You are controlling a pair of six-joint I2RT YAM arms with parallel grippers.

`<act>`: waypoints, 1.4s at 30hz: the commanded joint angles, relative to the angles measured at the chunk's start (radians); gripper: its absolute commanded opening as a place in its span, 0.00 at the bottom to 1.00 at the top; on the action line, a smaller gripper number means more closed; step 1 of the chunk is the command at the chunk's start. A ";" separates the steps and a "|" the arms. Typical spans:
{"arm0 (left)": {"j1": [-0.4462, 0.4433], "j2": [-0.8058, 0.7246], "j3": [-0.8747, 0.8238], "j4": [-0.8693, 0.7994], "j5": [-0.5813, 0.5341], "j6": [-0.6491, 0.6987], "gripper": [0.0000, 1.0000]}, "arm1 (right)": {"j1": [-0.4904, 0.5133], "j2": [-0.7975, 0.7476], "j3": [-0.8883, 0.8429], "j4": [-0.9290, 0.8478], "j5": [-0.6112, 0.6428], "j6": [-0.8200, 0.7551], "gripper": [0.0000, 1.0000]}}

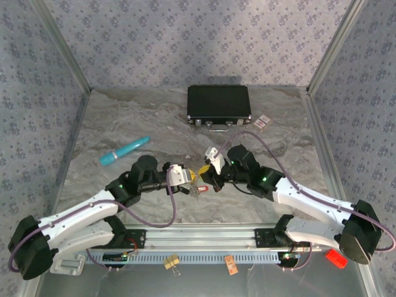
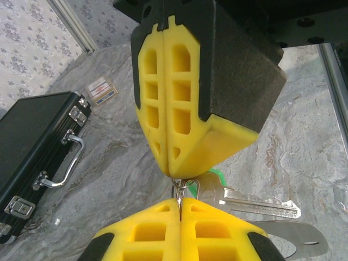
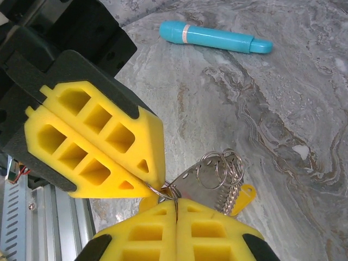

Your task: Put the keys on the keyring

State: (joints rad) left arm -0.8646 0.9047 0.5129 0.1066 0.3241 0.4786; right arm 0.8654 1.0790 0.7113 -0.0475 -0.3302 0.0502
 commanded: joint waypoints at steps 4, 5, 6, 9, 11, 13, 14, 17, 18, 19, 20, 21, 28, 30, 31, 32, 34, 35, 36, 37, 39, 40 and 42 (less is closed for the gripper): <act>-0.017 -0.027 -0.015 0.056 0.012 0.003 0.00 | -0.019 0.025 0.028 -0.014 0.025 0.045 0.00; -0.018 -0.027 -0.016 0.059 0.010 0.005 0.00 | -0.019 0.025 0.028 -0.011 0.025 0.049 0.00; -0.019 -0.029 -0.018 0.060 0.007 0.008 0.00 | -0.021 0.025 0.028 -0.012 0.026 0.055 0.00; -0.019 -0.030 -0.020 0.064 0.000 0.009 0.00 | -0.027 0.029 0.030 -0.015 0.029 0.072 0.00; -0.020 -0.032 -0.023 0.068 -0.006 0.009 0.00 | -0.029 0.031 0.030 -0.019 0.029 0.078 0.03; -0.020 -0.033 -0.026 0.075 -0.012 0.000 0.00 | -0.030 0.029 0.029 -0.028 0.032 0.078 0.18; -0.020 -0.033 -0.028 0.082 -0.017 -0.008 0.00 | -0.032 0.023 0.026 -0.037 0.034 0.075 0.27; -0.020 -0.035 -0.047 0.121 -0.034 -0.062 0.00 | -0.046 -0.024 0.023 -0.071 0.039 0.043 0.40; -0.020 -0.038 -0.053 0.135 -0.036 -0.090 0.00 | -0.053 -0.048 0.022 -0.089 0.045 0.019 0.42; -0.020 -0.039 -0.059 0.146 -0.037 -0.112 0.00 | -0.057 -0.069 0.021 -0.103 0.054 -0.010 0.43; -0.021 -0.040 -0.063 0.158 -0.040 -0.142 0.00 | -0.062 -0.091 0.018 -0.116 0.072 -0.044 0.44; -0.020 -0.041 -0.070 0.174 -0.044 -0.171 0.00 | -0.062 -0.106 0.019 -0.126 0.080 -0.082 0.44; -0.019 -0.044 -0.127 0.305 -0.017 -0.333 0.00 | -0.029 -0.076 0.018 -0.106 0.002 -0.318 0.40; -0.019 -0.045 -0.150 0.352 -0.008 -0.362 0.00 | -0.029 -0.057 0.010 -0.050 -0.031 -0.333 0.38; -0.019 -0.046 -0.154 0.360 0.000 -0.368 0.00 | -0.029 -0.048 0.009 -0.033 -0.039 -0.334 0.38; -0.019 -0.046 -0.158 0.362 0.007 -0.372 0.00 | -0.029 -0.037 0.011 -0.022 -0.049 -0.335 0.37; -0.019 -0.046 -0.163 0.367 0.019 -0.376 0.00 | -0.031 -0.024 0.016 -0.012 -0.070 -0.335 0.34; -0.019 -0.046 -0.165 0.372 0.027 -0.375 0.00 | -0.031 -0.020 0.015 -0.005 -0.078 -0.333 0.33; -0.019 -0.044 -0.167 0.376 0.035 -0.376 0.00 | -0.031 -0.015 0.014 0.005 -0.082 -0.326 0.32; -0.019 -0.043 -0.168 0.380 0.041 -0.376 0.00 | -0.032 -0.010 0.013 0.012 -0.089 -0.323 0.32; -0.020 -0.036 -0.170 0.388 0.051 -0.374 0.00 | -0.031 0.001 0.010 0.027 -0.103 -0.316 0.29; -0.019 -0.034 -0.170 0.391 0.053 -0.374 0.00 | -0.031 0.006 0.011 0.032 -0.108 -0.314 0.28; -0.019 -0.029 -0.168 0.392 0.059 -0.374 0.00 | -0.032 0.012 0.006 0.040 -0.116 -0.311 0.27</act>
State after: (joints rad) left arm -0.8776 0.8780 0.3454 0.4271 0.3405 0.1207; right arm 0.8337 1.0798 0.7189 -0.0467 -0.4061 -0.2535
